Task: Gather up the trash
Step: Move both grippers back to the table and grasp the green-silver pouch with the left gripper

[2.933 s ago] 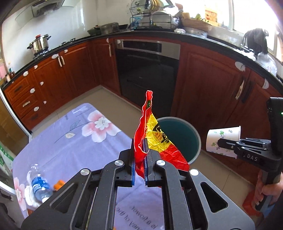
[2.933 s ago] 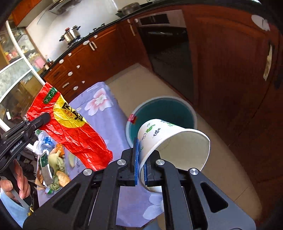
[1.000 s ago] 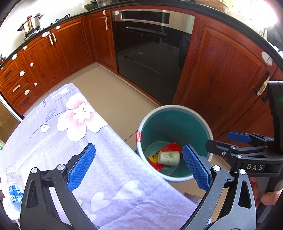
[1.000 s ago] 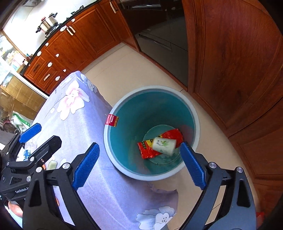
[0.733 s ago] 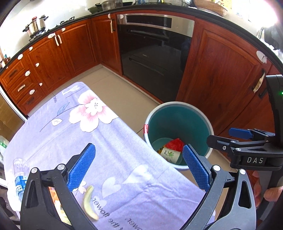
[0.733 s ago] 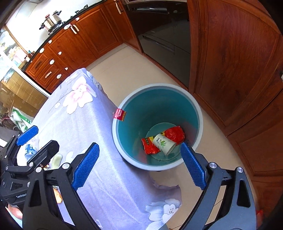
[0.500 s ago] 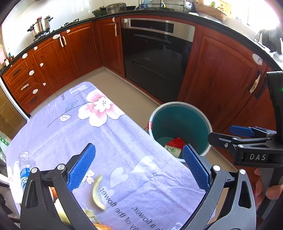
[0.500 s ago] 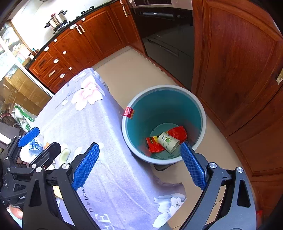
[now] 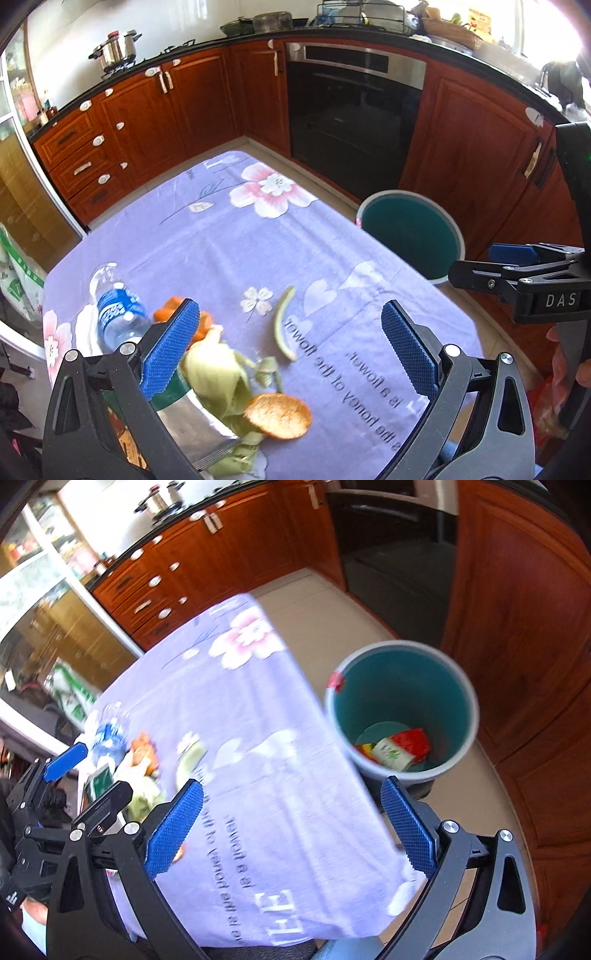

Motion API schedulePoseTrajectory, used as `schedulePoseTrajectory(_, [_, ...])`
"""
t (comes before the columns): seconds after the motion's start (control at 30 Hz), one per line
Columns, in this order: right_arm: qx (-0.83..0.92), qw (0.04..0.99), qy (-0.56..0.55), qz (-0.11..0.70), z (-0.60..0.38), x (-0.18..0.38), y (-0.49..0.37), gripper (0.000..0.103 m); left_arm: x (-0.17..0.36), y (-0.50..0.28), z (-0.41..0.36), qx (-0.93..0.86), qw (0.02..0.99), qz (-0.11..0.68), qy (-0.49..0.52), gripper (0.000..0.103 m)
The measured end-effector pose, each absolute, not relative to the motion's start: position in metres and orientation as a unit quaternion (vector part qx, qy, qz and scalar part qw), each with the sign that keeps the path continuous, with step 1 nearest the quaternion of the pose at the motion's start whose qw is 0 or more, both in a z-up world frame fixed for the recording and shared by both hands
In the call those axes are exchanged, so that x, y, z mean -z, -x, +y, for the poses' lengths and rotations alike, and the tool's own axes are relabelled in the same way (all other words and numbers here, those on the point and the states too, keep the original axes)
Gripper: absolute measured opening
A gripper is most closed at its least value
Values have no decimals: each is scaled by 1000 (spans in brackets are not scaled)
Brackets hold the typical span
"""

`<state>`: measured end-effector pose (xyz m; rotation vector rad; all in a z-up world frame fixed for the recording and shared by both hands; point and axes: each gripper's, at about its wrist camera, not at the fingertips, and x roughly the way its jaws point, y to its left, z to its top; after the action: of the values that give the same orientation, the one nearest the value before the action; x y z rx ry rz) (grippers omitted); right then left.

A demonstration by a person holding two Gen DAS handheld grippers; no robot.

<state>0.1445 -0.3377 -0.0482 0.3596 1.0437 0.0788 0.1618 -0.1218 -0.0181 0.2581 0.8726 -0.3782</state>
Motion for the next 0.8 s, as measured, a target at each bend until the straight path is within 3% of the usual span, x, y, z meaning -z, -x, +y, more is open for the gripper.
schedulePoseTrajectory(0.43, [-128,828,-112,535,-218,79,-147,93,66,-143,21,94,874,472,-69,99])
schedulePoseTrajectory(0.8, [-131,807,-116,563,-210,105,-147,93,90,-153,14,133,854,503,-28,99])
